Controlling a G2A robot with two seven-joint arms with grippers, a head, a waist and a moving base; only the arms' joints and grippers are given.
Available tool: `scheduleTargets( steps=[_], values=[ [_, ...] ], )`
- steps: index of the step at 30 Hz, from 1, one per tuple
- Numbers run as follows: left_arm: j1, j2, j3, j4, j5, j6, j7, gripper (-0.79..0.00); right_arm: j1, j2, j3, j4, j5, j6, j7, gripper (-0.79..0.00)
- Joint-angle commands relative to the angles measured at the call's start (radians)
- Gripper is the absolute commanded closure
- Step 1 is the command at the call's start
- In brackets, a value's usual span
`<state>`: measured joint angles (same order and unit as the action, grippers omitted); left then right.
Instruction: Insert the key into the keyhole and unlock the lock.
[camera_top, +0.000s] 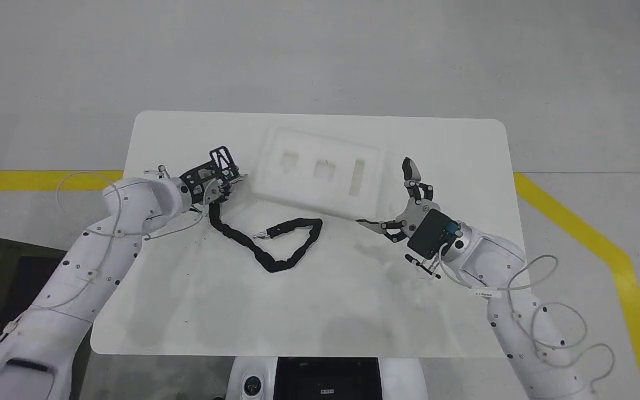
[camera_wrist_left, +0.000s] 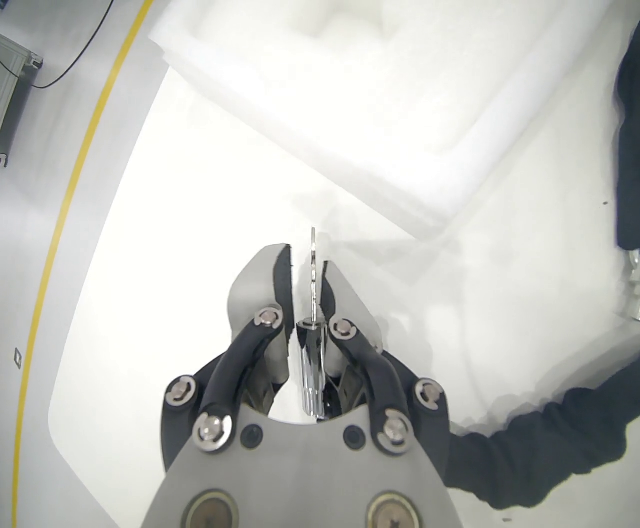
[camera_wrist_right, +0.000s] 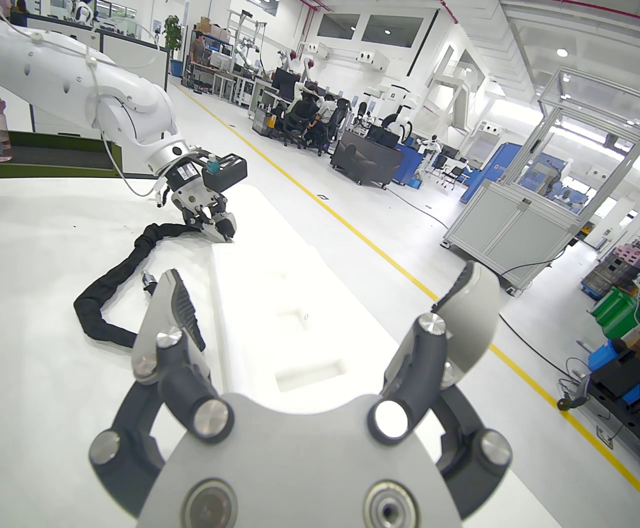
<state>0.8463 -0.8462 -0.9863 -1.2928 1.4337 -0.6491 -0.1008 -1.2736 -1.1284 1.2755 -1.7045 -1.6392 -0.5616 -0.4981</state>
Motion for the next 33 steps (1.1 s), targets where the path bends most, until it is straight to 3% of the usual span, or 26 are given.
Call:
scheduleTargets(
  steps=[1,7,19,29,33],
  values=[
    [0.000,-0.002,-0.006,0.004,-0.014,-0.004,0.023,-0.785,0.000,0.000,0.000,0.000,0.000,0.000,0.000,-0.785],
    [0.047,0.010,-0.068,-0.026,-0.076,-0.053,0.131,-0.785,0.000,0.000,0.000,0.000,0.000,0.000,0.000,-0.785],
    [0.267,0.073,-0.339,-0.112,-0.132,-0.131,0.460,-0.785,0.000,0.000,0.000,0.000,0.000,0.000,0.000,-0.785],
    [0.395,0.098,-0.521,-0.198,-0.143,-0.133,0.607,-0.785,0.000,0.000,0.000,0.000,0.000,0.000,0.000,-0.785],
    [0.431,0.101,-0.566,-0.242,-0.154,-0.135,0.601,-0.785,0.000,0.000,0.000,0.000,0.000,0.000,0.000,-0.785]
  ],
)
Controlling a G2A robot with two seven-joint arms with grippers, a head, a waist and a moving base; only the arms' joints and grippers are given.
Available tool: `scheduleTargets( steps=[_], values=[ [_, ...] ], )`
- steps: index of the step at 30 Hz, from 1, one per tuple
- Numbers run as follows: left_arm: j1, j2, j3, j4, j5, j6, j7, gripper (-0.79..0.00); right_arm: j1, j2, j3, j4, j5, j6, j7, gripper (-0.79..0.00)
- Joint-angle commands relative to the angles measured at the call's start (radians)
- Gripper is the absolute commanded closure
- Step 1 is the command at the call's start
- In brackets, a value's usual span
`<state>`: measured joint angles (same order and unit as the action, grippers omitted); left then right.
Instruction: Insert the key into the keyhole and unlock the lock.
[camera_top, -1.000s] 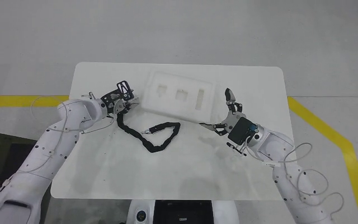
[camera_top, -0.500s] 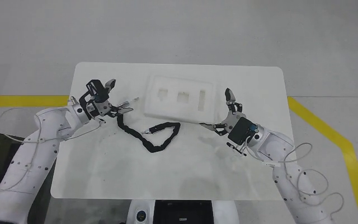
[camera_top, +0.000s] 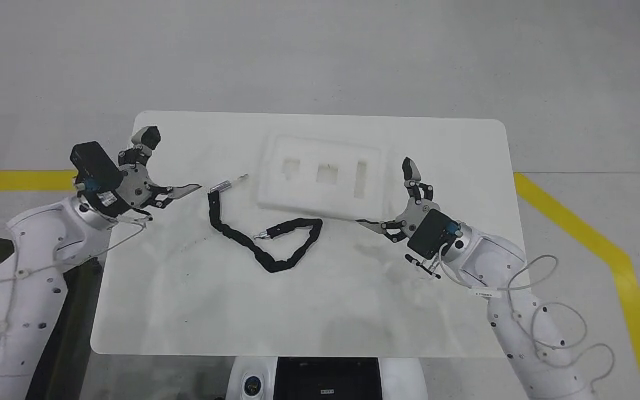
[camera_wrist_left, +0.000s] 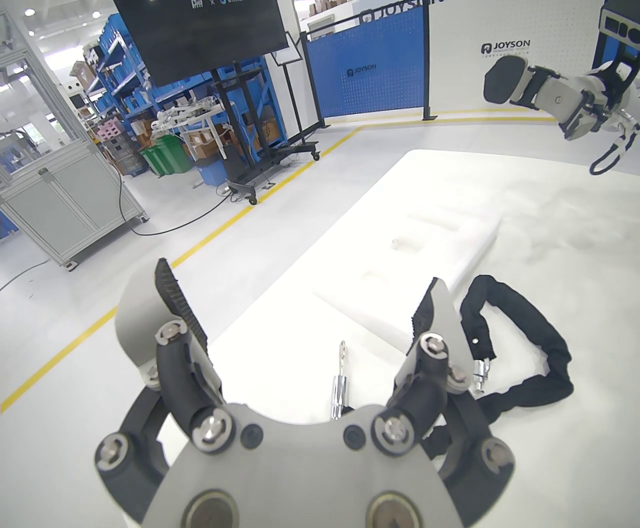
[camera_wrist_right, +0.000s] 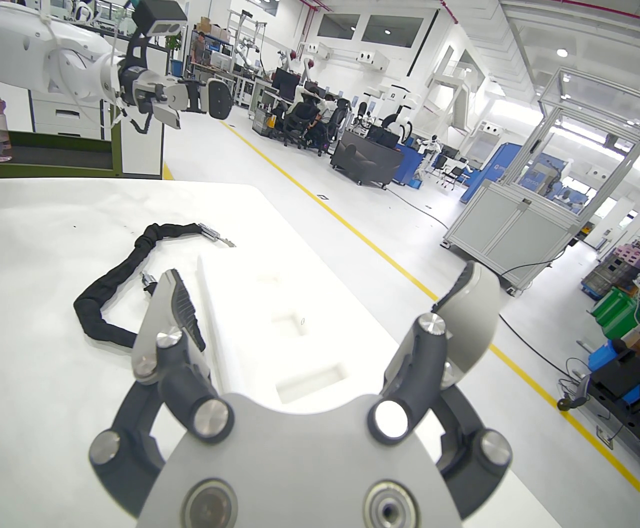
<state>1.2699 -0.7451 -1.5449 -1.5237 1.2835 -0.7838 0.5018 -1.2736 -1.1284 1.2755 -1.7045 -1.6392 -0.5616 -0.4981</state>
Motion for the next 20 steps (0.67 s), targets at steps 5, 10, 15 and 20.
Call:
scheduleTargets(
  steps=[5,10,15,20],
  values=[
    [0.023,0.001,-0.023,-0.027,-0.008,-0.002,-0.013,-0.784,0.000,0.000,0.000,0.000,0.000,0.000,0.000,-0.785],
    [0.023,0.001,-0.023,-0.027,-0.007,-0.002,-0.014,-0.784,0.000,0.000,0.000,0.000,0.000,0.000,0.000,-0.785],
    [0.022,0.001,-0.023,-0.027,-0.007,-0.002,-0.013,-0.784,0.000,0.000,0.000,0.000,0.000,0.000,0.000,-0.785],
    [0.023,0.001,-0.023,-0.027,-0.007,-0.002,-0.013,-0.784,0.000,0.000,0.000,0.000,0.000,0.000,0.000,-0.784]
  ],
)
